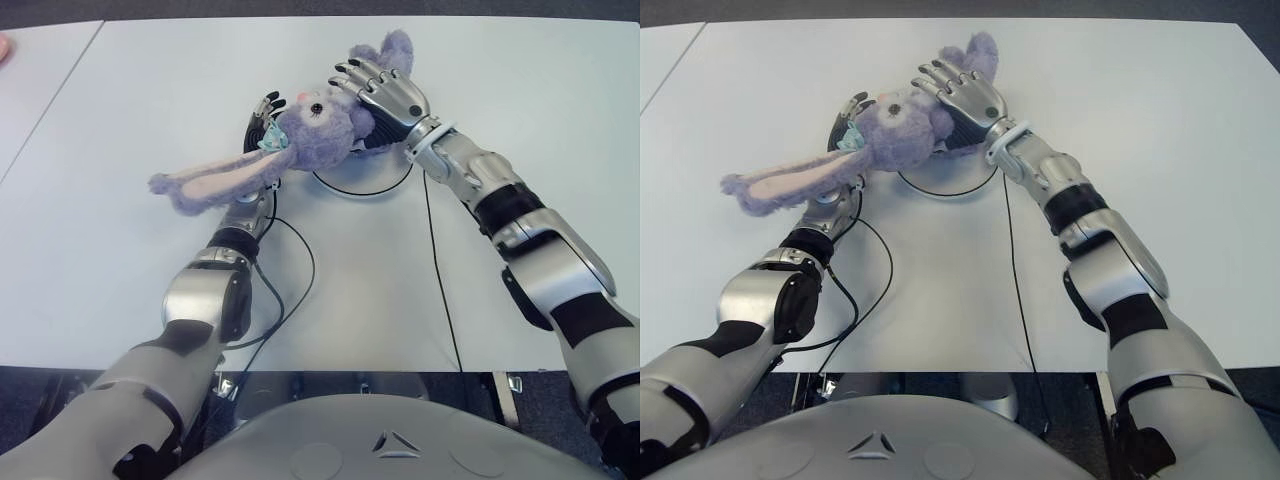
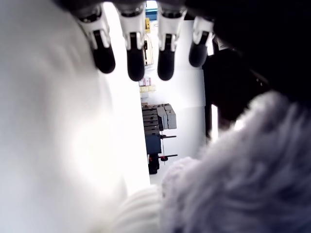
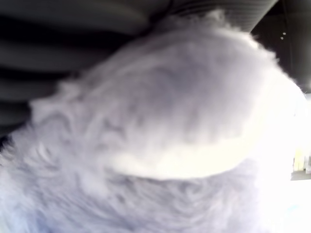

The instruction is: Put the doll into the plate.

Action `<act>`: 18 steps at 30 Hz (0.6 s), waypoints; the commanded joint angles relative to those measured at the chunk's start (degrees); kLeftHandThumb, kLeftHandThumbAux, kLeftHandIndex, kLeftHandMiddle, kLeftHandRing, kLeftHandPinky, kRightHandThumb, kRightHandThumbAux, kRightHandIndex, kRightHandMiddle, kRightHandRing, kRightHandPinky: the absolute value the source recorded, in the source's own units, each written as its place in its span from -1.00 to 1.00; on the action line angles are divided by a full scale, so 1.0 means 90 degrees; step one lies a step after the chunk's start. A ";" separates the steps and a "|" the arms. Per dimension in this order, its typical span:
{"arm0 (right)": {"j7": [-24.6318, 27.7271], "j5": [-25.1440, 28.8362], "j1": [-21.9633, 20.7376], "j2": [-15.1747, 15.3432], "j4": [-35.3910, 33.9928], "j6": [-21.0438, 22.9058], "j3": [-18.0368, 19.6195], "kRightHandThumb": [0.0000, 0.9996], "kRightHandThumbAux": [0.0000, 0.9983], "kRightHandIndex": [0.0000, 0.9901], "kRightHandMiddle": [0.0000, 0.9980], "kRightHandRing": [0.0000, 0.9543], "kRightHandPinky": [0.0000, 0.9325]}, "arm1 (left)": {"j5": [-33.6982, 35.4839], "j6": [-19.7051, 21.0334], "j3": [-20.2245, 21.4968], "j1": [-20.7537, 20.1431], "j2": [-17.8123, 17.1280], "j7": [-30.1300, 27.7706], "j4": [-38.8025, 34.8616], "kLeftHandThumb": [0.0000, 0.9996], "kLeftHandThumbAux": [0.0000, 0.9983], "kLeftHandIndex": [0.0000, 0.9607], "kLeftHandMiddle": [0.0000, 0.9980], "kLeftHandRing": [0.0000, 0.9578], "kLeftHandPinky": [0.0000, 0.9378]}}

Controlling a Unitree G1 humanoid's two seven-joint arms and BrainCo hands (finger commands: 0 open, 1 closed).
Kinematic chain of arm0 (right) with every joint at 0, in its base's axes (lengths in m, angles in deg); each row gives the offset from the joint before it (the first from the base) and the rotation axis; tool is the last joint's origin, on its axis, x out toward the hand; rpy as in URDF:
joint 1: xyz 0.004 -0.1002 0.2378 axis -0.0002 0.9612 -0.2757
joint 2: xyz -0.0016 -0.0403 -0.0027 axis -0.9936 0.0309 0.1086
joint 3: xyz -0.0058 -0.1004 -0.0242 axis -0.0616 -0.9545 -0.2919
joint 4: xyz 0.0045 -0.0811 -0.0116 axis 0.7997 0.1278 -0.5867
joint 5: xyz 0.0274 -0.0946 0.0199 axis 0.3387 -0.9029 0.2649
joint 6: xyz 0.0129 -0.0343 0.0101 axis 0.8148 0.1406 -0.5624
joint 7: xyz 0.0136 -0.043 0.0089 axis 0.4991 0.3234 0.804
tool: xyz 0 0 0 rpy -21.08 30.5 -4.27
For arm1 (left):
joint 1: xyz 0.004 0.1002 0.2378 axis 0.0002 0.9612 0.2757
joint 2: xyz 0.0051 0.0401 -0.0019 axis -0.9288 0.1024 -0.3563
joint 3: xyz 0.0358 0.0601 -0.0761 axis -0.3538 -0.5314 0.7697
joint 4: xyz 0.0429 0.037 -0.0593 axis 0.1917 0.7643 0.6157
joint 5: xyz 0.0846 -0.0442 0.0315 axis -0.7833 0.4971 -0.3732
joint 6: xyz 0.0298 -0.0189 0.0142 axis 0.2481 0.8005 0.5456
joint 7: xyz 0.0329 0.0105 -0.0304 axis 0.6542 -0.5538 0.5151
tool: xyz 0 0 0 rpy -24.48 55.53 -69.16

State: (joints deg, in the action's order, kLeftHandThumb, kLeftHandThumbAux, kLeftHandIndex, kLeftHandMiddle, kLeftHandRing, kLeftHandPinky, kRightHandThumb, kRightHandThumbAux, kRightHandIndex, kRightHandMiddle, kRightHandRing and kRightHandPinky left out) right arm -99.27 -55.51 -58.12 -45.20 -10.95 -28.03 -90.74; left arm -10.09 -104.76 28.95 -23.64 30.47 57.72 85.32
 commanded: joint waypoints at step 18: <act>0.1428 0.0433 0.3331 0.0755 -0.5084 0.0457 0.1333 -0.74 -0.22 -1.00 -1.00 -1.00 -1.00 | -0.0120 0.1213 -0.0026 0.1514 0.0408 -0.0001 0.1049 -1.00 -0.06 -0.77 -0.72 -0.74 -0.79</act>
State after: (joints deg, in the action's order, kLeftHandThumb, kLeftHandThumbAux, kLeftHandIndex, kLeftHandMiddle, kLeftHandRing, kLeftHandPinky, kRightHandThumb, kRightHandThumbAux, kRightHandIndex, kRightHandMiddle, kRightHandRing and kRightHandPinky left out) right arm -89.97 -53.74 -33.45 -39.55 -49.68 -24.51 -81.14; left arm -10.15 -104.72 28.83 -24.30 31.49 57.72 85.39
